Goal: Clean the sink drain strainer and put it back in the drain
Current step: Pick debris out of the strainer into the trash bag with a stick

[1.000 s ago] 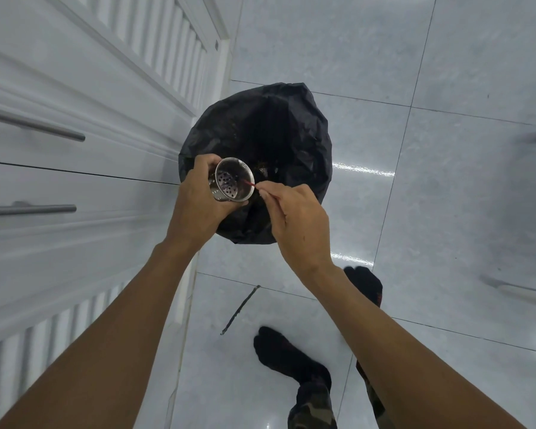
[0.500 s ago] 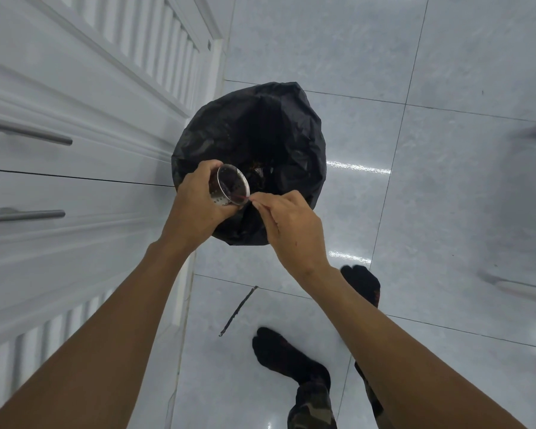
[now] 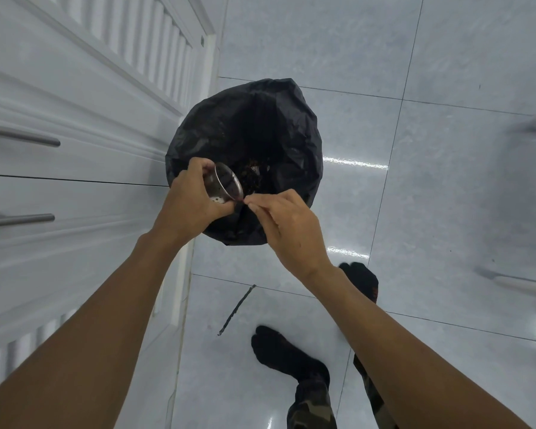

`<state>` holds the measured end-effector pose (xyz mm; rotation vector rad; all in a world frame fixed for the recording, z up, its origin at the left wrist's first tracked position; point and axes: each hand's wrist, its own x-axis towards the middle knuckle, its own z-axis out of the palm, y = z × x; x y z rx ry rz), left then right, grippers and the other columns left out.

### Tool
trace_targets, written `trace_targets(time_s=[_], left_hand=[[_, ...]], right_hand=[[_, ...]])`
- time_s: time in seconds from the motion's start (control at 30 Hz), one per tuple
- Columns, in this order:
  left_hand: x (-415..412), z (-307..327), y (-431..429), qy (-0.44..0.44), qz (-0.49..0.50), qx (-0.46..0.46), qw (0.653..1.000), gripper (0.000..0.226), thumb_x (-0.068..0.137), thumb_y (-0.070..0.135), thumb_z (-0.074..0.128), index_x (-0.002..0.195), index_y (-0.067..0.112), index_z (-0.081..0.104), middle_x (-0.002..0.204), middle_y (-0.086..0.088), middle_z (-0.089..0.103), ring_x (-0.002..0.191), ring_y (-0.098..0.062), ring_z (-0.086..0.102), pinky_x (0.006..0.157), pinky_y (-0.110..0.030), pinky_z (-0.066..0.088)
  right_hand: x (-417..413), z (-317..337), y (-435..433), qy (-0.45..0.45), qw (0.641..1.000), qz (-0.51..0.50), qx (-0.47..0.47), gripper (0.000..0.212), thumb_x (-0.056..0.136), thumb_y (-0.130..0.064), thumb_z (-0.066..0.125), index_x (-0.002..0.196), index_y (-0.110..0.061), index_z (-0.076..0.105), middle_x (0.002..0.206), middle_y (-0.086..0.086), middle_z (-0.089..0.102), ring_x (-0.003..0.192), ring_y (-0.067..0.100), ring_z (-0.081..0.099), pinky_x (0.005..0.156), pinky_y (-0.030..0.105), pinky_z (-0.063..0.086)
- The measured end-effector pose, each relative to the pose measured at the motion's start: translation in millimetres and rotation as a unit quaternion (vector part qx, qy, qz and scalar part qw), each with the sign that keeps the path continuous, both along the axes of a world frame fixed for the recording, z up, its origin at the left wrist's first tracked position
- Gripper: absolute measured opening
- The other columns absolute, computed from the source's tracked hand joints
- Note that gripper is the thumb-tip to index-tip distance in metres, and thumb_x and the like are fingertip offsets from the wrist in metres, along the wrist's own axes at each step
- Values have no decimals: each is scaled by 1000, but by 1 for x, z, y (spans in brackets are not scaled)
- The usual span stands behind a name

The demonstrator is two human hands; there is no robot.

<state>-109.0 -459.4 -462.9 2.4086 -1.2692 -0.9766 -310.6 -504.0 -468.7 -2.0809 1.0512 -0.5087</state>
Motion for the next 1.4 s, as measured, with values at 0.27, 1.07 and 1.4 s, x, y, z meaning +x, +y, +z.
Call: trace_targets(time_s=[0.27,1.07,1.4], left_hand=[[2,3,2,-19,-14,-16,1000,74,71,40,88,133,22,51,123,4,56,104,-9,50,77,-6,35],[7,12,8,48,-28,-5,998,75,67,33,91,131,28,53,122,9,58,107,-11,58,80,-16,46],[11,13,8,21,-7,8,1000,77,69,39,88,137,26,53,124,7,58,105,-10,56,81,-20,49]], right_hand=[[2,-1,-9,17,997,-66,32,28,102,-35,53,119,-22,71,109,-4,74,95,12,61,82,20,53],[-3,0,-29,-42,973,-126,188,22,103,-27,56,113,-17,72,107,-6,73,95,4,65,93,19,54],[-7,2,-24,-14,987,-94,132,22,103,-29,56,116,-20,71,111,-7,73,99,9,64,93,21,54]])
